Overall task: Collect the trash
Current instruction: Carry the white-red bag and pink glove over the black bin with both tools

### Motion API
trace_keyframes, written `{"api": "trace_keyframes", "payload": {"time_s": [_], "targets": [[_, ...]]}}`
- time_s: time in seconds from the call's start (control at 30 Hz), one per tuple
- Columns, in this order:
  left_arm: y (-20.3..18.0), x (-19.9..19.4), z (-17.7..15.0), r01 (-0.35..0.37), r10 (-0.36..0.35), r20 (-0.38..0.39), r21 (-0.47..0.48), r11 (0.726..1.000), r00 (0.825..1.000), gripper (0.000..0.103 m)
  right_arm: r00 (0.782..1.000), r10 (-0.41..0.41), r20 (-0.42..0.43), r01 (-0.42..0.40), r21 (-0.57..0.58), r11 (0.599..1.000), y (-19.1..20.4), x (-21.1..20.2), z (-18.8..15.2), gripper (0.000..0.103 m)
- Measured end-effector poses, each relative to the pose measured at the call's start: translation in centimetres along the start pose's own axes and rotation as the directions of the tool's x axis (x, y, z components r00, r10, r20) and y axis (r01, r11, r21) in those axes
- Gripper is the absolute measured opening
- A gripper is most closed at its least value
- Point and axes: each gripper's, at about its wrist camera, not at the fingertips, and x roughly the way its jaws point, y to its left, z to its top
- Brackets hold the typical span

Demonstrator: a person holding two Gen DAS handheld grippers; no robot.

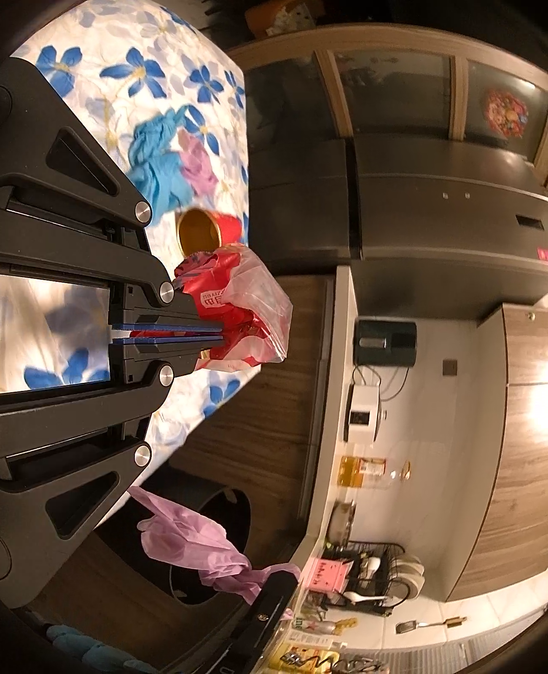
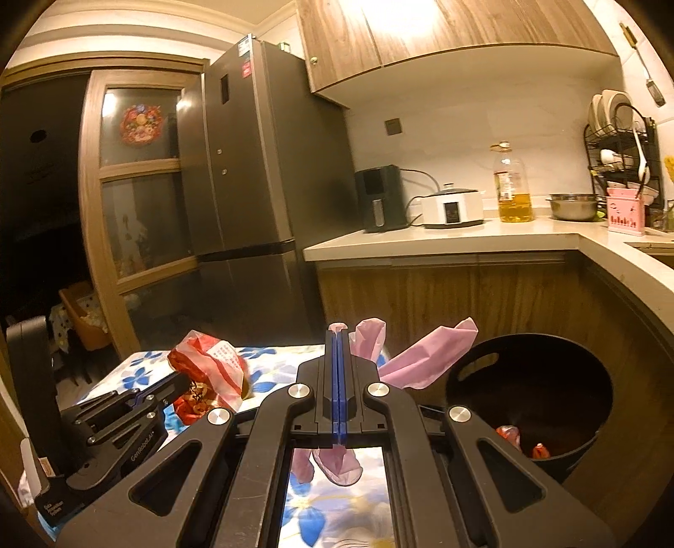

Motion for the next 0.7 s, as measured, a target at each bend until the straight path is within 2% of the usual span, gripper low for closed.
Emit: {"api": "trace_keyframes", "payload": {"time_s": [0.37, 0.7], "targets": [[-6.0, 2.7, 1.4, 0.105, -0.106, 0.003, 0.067, 0.992, 0.994, 0.001, 0.989, -0.142, 0.035, 0.140, 0.047, 0.989, -5.7, -0.4, 1.6, 0.001], [-11.4, 5.0, 3.1, 0.225, -0.227, 0.014, 0.085, 0.971, 0.974, 0.001, 0.967, -0.254, 0.030, 0.251, 0.080, 0.965, -9.9, 0.0, 1.9, 0.001]]}}
